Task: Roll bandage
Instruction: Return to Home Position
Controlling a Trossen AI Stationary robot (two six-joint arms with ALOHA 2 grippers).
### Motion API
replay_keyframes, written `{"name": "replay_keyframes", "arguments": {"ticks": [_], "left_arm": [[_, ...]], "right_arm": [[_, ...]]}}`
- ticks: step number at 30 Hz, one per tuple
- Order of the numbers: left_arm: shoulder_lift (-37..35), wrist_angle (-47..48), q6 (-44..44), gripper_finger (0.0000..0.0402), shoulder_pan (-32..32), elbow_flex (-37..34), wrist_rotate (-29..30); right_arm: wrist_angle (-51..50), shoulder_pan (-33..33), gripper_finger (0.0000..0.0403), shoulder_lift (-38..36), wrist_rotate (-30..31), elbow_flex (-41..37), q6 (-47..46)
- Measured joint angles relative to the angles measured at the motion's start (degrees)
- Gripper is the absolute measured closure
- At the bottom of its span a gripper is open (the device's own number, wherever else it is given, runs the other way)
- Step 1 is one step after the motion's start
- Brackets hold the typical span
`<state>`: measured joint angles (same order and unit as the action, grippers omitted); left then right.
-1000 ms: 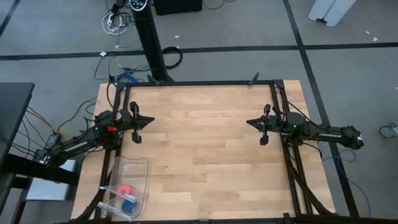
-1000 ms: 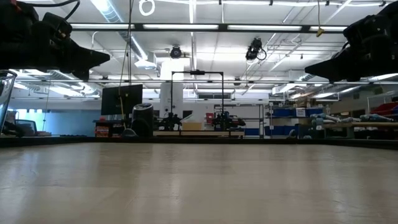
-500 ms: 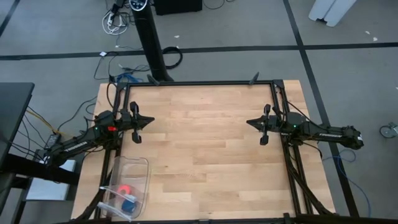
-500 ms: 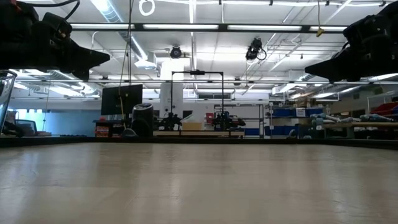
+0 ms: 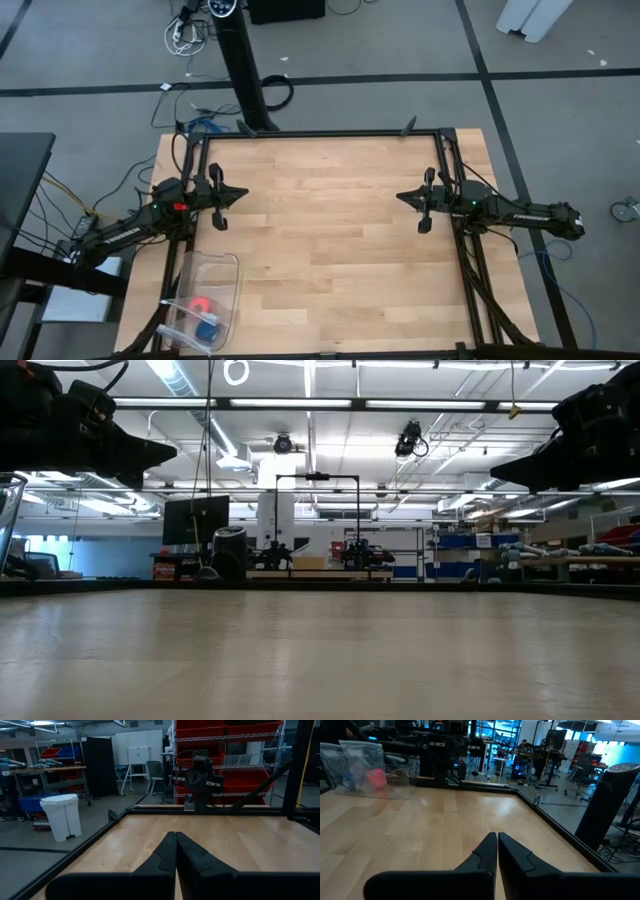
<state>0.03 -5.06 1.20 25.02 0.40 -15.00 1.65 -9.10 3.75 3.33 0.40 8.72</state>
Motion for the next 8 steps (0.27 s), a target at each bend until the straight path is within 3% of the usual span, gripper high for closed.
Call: {"name": "replay_keyframes", "arguments": {"ticks": [8], "left_arm": [[0.0,0.0,0.01,0.0392,0.0,0.0,0.0]], "right_arm": [[0.0,0.0,0.0386,0.0,0.0,0.0,-0.01]]}}
